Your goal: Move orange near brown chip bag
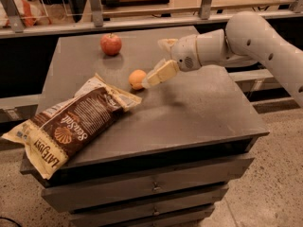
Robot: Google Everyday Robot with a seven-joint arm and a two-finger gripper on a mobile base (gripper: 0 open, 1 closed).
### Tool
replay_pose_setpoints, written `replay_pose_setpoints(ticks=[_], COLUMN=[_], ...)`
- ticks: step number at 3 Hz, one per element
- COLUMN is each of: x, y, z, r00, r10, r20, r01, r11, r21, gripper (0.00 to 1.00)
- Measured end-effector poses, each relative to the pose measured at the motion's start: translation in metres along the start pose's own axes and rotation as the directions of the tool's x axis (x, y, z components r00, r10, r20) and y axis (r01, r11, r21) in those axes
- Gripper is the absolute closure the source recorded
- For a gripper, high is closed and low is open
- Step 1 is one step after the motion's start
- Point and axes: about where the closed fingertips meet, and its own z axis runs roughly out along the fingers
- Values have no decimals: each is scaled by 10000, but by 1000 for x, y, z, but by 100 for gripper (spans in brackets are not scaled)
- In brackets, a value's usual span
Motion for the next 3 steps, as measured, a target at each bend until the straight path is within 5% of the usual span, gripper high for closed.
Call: replay_pose_setpoints(ticks=[1, 2, 3], x=[8, 21, 22], y=[-21, -35, -37], z=[-42, -78, -82], r00=[9975, 9888, 9874], r10=[-68, 107, 107], r20=[-710, -1486, -1578], r01=[159, 271, 317], r11=[9915, 9678, 9640], r21=[1289, 2504, 2640], gripper=[0, 0, 0])
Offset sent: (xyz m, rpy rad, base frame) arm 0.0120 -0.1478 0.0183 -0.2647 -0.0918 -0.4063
